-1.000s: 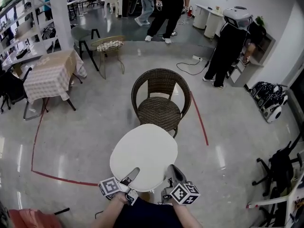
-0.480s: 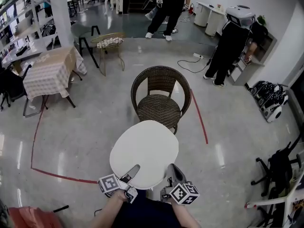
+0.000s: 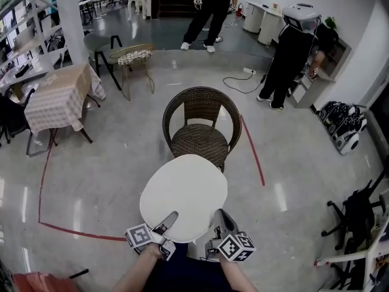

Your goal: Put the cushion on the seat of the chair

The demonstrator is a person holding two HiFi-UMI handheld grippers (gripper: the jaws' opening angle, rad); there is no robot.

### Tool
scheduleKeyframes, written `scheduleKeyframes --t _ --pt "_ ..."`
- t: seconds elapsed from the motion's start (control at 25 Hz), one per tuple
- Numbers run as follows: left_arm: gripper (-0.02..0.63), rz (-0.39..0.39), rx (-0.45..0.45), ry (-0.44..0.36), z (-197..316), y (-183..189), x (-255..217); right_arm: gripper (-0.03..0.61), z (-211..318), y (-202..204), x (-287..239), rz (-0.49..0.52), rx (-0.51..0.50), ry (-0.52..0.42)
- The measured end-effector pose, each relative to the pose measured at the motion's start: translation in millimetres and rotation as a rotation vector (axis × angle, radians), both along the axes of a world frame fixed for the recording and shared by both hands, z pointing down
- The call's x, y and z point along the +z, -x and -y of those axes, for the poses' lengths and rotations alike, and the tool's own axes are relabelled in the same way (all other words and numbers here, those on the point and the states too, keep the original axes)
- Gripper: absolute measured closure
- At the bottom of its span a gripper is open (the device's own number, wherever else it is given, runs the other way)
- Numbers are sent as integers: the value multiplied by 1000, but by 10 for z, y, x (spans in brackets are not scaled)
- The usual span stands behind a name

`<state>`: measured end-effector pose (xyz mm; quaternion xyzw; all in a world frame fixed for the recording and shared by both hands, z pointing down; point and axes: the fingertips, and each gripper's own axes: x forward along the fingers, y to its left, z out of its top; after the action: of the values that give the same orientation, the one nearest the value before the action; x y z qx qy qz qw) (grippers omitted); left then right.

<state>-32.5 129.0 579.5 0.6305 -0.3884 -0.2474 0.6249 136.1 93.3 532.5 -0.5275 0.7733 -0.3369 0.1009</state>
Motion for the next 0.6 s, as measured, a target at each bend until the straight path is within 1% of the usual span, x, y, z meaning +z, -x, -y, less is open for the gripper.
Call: scheduleKeyframes --t 0.24,0.36,0.48,0.6 --pt "534 0 10 7 263 23 25 551 250 52 82 -2 -7 19" --pt "534 -12 12 -11 459 31 3 551 428 43 94 0 -2 28" --pt "534 -5 17 -16 681 45 -9 551 623 65 102 -2 -8 34" --pt "534 13 30 19 883 75 13 551 832 88 114 3 -1 42"
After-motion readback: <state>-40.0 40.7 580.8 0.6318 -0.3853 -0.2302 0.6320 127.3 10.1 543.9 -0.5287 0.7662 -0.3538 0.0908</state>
